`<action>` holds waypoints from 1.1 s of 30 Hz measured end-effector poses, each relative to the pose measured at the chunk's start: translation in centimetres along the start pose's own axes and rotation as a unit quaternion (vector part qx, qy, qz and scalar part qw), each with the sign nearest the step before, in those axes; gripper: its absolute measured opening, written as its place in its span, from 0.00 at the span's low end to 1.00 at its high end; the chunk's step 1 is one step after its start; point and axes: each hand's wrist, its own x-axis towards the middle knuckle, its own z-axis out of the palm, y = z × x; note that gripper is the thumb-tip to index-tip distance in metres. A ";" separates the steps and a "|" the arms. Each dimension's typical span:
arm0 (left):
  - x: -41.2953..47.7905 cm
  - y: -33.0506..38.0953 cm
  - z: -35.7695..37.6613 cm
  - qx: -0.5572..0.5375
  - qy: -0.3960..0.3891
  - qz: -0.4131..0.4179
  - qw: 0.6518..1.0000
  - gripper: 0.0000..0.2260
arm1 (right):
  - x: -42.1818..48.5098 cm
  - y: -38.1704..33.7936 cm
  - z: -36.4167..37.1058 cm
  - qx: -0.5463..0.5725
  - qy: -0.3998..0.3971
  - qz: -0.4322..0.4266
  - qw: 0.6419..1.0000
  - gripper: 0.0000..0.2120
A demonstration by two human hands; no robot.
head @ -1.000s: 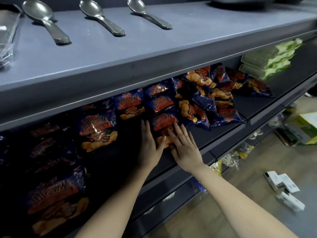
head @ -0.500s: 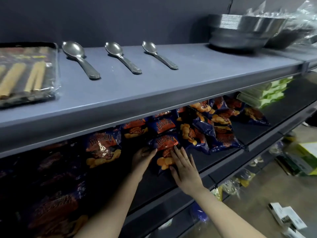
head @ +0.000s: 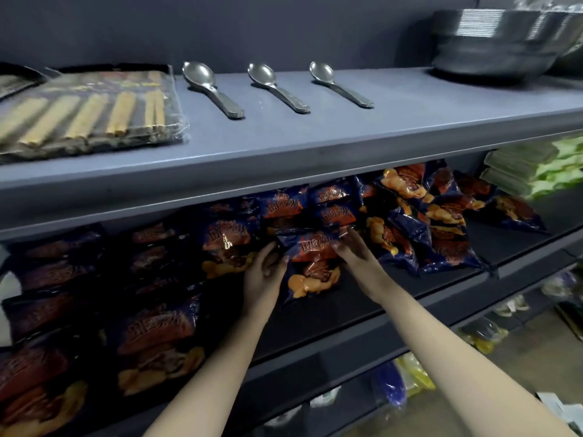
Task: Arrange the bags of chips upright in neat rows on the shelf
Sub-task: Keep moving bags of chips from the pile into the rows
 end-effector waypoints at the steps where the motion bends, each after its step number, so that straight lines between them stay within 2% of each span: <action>1: -0.1 0.1 -0.5 0.001 0.004 0.005 1.000 0.18 | 0.6 0.2 0.0 0.038 -0.047 0.026 0.998 0.32; 3: -0.4 0.4 -1.5 0.011 0.014 0.012 1.000 0.18 | 1.2 0.8 0.4 0.092 -0.132 0.053 0.986 0.31; 5: -0.7 0.5 -2.5 0.028 0.024 0.012 0.999 0.17 | 1.5 1.5 1.3 0.105 -0.177 0.052 0.977 0.29; 9: -1.5 -0.5 -3.8 0.057 0.025 -0.024 0.998 0.19 | 2.3 1.7 3.5 0.142 -0.144 0.021 0.979 0.26; 12: -2.7 -1.8 -4.1 0.120 0.008 -0.040 0.992 0.22 | 3.4 0.4 4.6 0.121 -0.112 -0.013 0.986 0.18; 14: -3.4 -2.4 -3.9 0.169 0.009 -0.039 0.985 0.25 | 4.1 -0.6 5.5 0.091 -0.117 -0.028 0.989 0.16; 17: -4.3 -2.8 -3.5 0.212 0.030 -0.056 0.975 0.30 | 4.9 -1.7 6.8 0.061 -0.130 -0.042 0.989 0.19; 19: -4.9 -2.8 -3.4 0.250 0.020 -0.058 0.966 0.31 | 5.2 -2.2 7.8 0.063 -0.131 -0.044 0.988 0.16; 21: -5.5 -3.0 -3.5 0.341 -0.033 -0.021 0.939 0.27 | 5.3 -2.4 8.7 0.071 -0.135 -0.033 0.988 0.12; 23: -6.0 -3.3 -3.7 0.429 -0.103 0.041 0.896 0.22 | 5.3 -1.8 9.6 0.068 -0.146 -0.016 0.987 0.09; 25: -6.5 -3.7 -4.1 0.489 -0.152 0.087 0.854 0.27 | 5.0 -0.8 10.5 0.053 -0.165 -0.004 0.985 0.07; 27: -6.6 -4.6 -4.6 0.526 -0.164 0.127 0.825 0.31 | 4.7 0.3 11.3 0.038 -0.175 -0.006 0.984 0.11; 29: -6.5 -5.2 -4.9 0.546 -0.170 0.142 0.808 0.28 | 4.4 0.9 11.8 0.023 -0.172 -0.028 0.984 0.17; 33: -6.4 -5.2 -4.9 0.548 -0.163 0.147 0.807 0.26 | 4.1 1.3 12.1 -0.010 -0.138 -0.045 0.989 0.24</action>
